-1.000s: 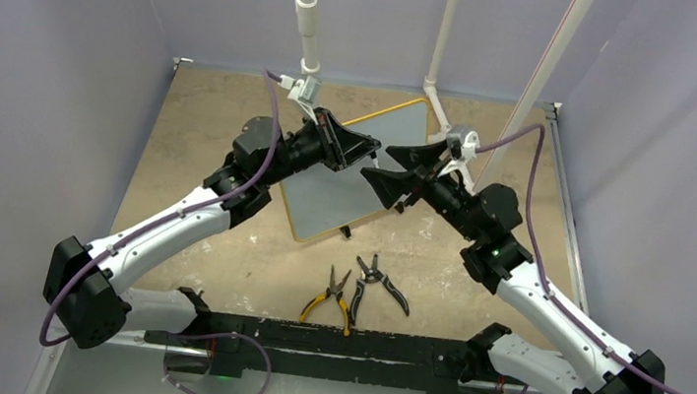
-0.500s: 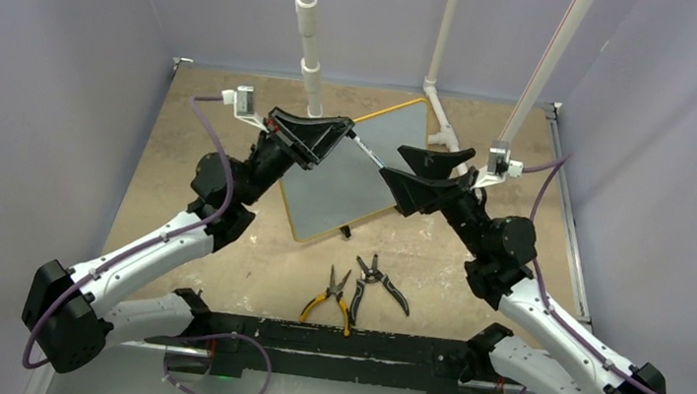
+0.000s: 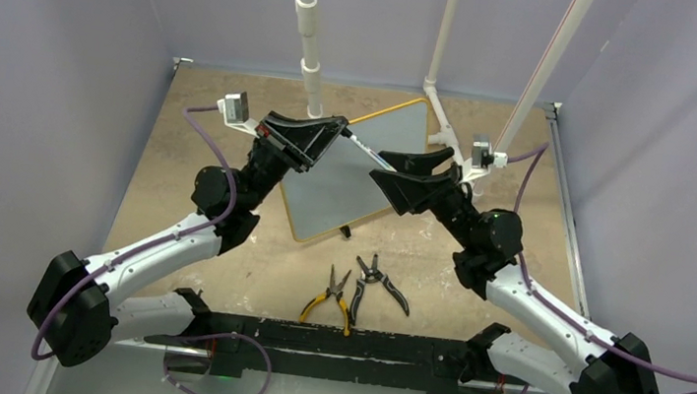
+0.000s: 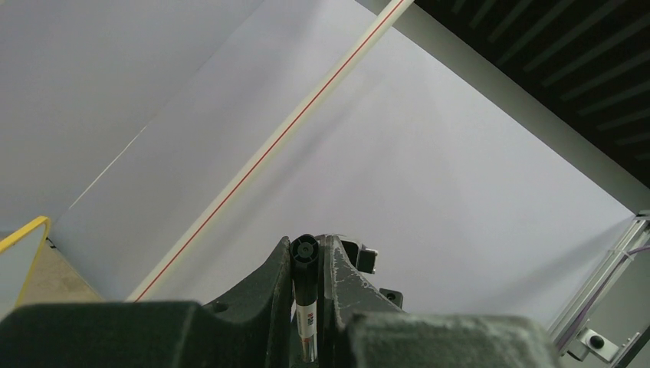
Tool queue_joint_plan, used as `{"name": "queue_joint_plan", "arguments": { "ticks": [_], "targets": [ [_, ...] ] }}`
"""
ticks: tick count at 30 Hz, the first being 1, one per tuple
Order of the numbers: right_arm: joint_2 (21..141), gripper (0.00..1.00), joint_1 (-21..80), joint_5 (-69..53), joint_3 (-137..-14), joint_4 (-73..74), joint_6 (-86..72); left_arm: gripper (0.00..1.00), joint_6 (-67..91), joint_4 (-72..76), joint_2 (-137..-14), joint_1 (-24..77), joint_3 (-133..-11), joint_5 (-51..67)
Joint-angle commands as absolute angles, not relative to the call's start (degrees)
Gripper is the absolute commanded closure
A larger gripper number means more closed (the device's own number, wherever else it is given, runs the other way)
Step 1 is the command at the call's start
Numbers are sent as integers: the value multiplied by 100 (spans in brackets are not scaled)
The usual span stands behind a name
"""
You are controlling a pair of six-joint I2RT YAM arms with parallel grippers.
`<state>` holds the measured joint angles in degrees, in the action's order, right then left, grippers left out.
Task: Write a sentence on the whiteboard
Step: Open the whiteboard marker at the center of the board.
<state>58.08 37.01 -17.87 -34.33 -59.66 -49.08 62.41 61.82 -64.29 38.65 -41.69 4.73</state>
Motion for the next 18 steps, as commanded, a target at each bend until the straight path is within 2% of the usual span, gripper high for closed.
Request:
{"name": "queue_joint_plan", "arguments": {
  "ticks": [1,11,18],
  "targets": [
    [5846,32,3709,-2020,-3599,-6461,-5098,100,6205,6465,-6298,3851,-4136,375],
    [6117,51,3705,-2045,-3898,-6566,-5168,100,6120,6392,-6249,3850,-4087,291],
    [6152,59,3707,-2013,-3960,-6545,-5203,100,6066,6336,-6258,3850,-4086,292]
  ]
}}
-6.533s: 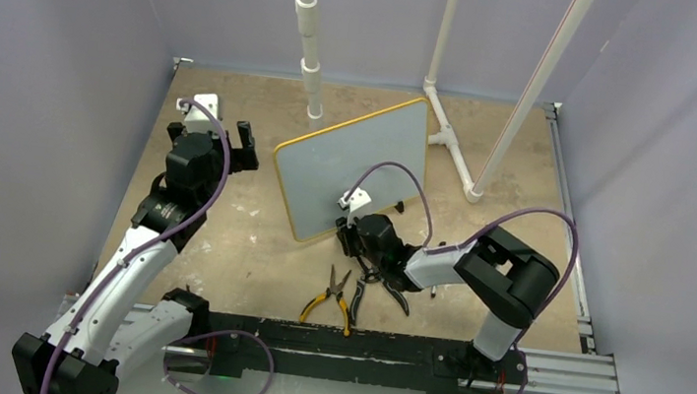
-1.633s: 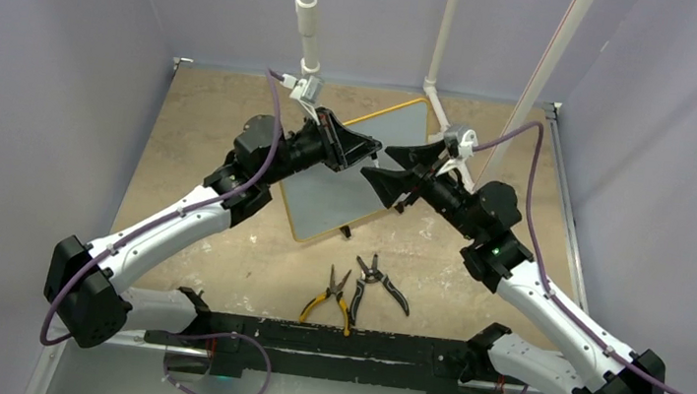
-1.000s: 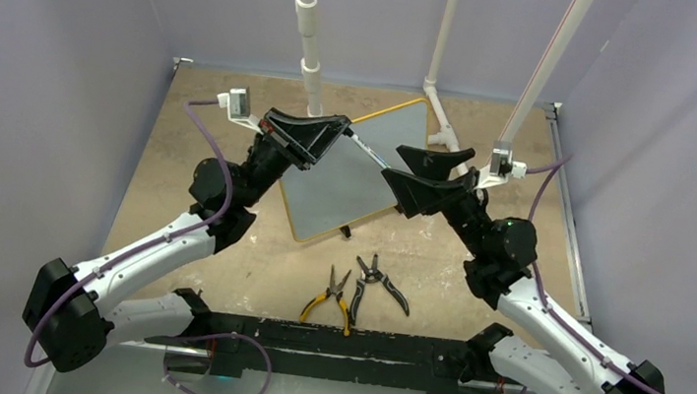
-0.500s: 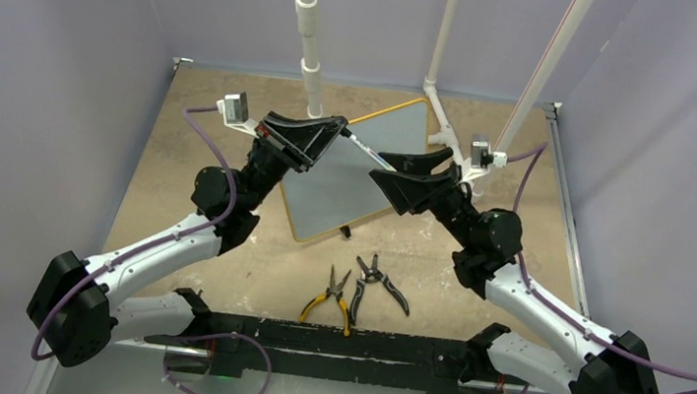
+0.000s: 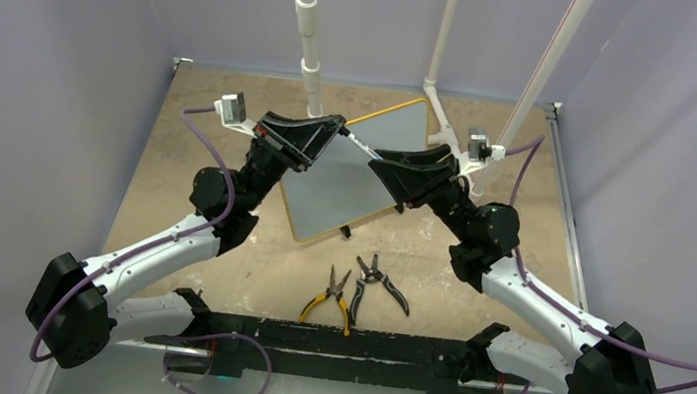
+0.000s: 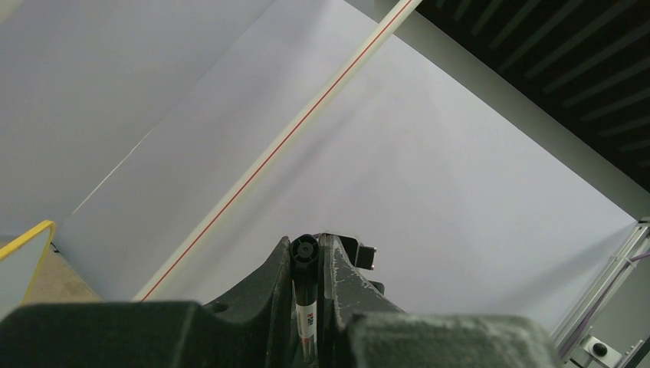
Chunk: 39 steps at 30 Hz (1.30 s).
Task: Write a sentence on the whiteboard
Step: Open the whiteboard marker at the center of the board.
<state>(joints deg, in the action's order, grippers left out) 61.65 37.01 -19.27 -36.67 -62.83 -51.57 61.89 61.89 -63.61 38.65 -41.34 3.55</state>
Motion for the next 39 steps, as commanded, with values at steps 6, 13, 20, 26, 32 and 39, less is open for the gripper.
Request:
{"name": "queue_joint_plan", "arguments": {
  "ticks": [6,13,20,26,32,39],
  "targets": [
    [6205,78,3709,-2030,-3973,-6513,-5229,100,6043,6317,-6266,3850,-4087,281],
    [6163,100,3704,-1984,-3970,-6408,-5171,100,6024,6410,-6275,3850,-4063,202],
    [5987,100,3708,-1907,-3710,-6300,-5135,100,5778,6466,-6120,3797,-4140,18],
    [5762,100,3709,-1864,-3618,-5894,-4888,100,5818,6381,-6000,3531,-4177,27],
    [5590,100,3709,-1841,-3513,-5714,-4790,100,6095,6600,-5974,3187,-4083,18],
    [5545,100,3706,-1819,-3413,-5798,-4866,100,6316,6980,-6037,3111,-4000,-264]
  ]
}}
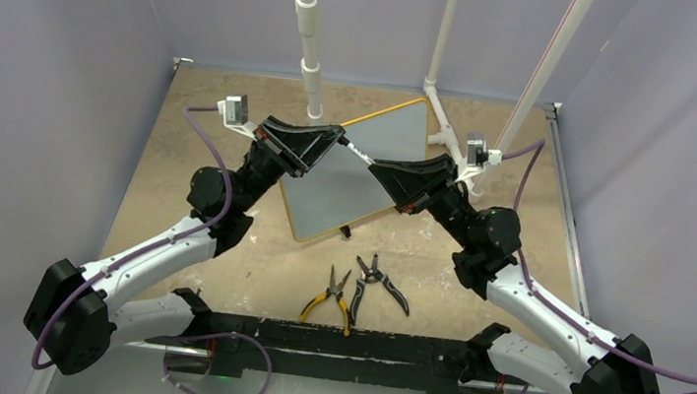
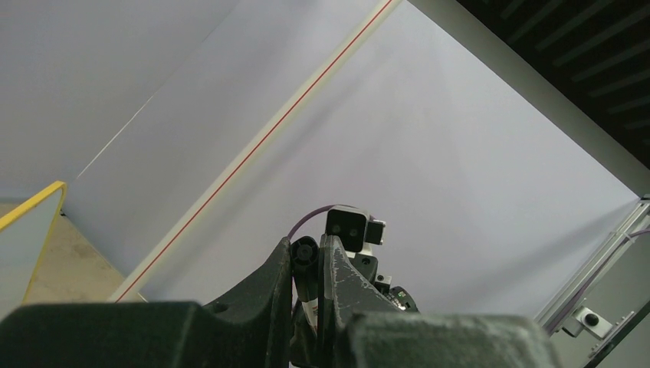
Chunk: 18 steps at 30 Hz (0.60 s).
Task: Write a sentence on the whiteboard
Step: Open the whiteboard marker at the center of the board.
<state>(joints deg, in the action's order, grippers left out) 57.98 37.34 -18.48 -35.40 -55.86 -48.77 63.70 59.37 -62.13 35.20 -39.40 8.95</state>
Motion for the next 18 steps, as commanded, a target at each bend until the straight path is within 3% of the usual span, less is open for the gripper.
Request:
{"name": "queue_joint_plan", "arguments": {
  "ticks": [1,18],
  "targets": [
    [5546,100,3709,-1819,-3408,-5812,-4876,100,6333,7025,-6052,3106,-3999,-290],
    [5476,100,3709,-1736,-3293,-5862,-4871,100,6269,7296,-5942,3089,-3843,-880]
  ]
}}
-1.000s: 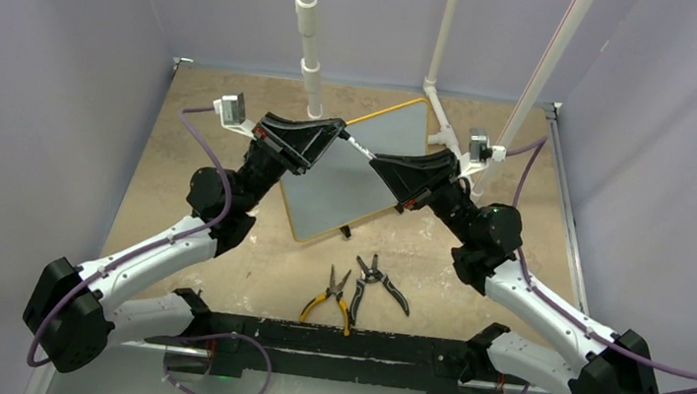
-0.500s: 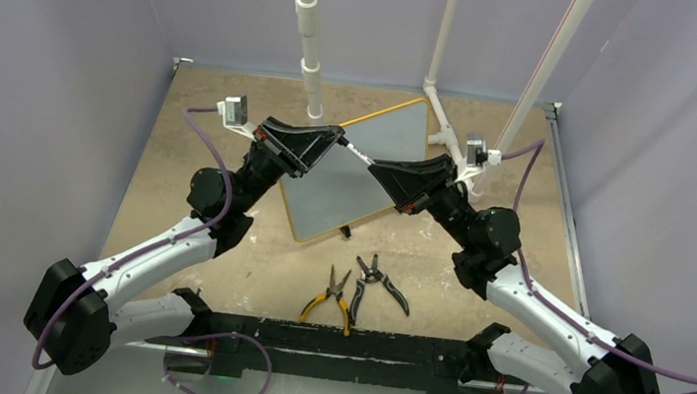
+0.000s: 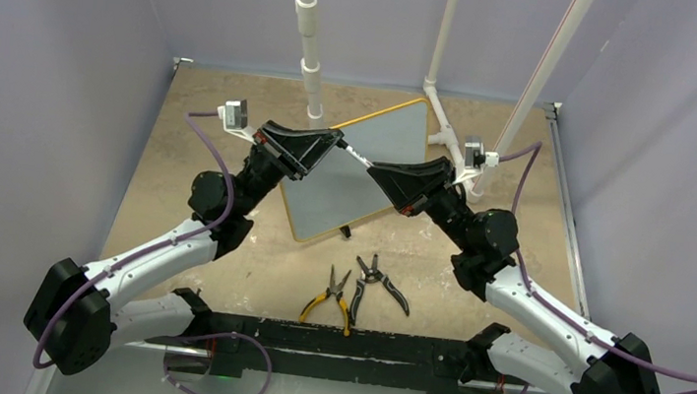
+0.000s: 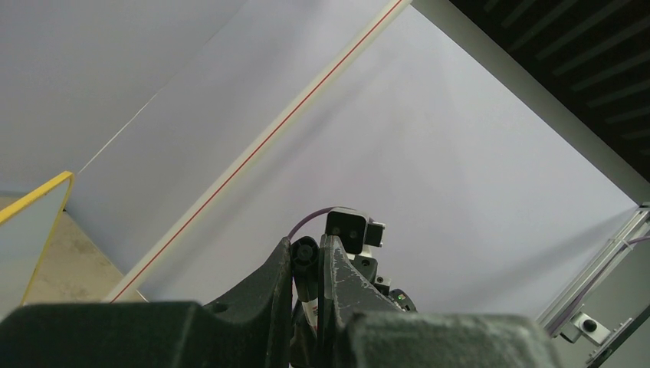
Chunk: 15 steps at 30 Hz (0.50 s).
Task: Write a sentence on the whiteboard
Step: Open the whiteboard marker at the center of the board.
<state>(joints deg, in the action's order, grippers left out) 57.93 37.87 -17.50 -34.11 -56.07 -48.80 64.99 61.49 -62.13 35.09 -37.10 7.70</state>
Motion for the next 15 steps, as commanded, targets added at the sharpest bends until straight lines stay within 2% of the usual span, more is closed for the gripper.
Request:
{"name": "queue_joint_plan", "arguments": {
  "ticks": [1,15],
  "targets": [
    [5476,100,3709,-1732,-3281,-5862,-4869,100,6259,7296,-5937,3087,-3837,-899],
    [5332,100,3705,-1566,-3192,-5703,-4790,100,6117,7239,-5758,2910,-3833,-992]
  ]
}}
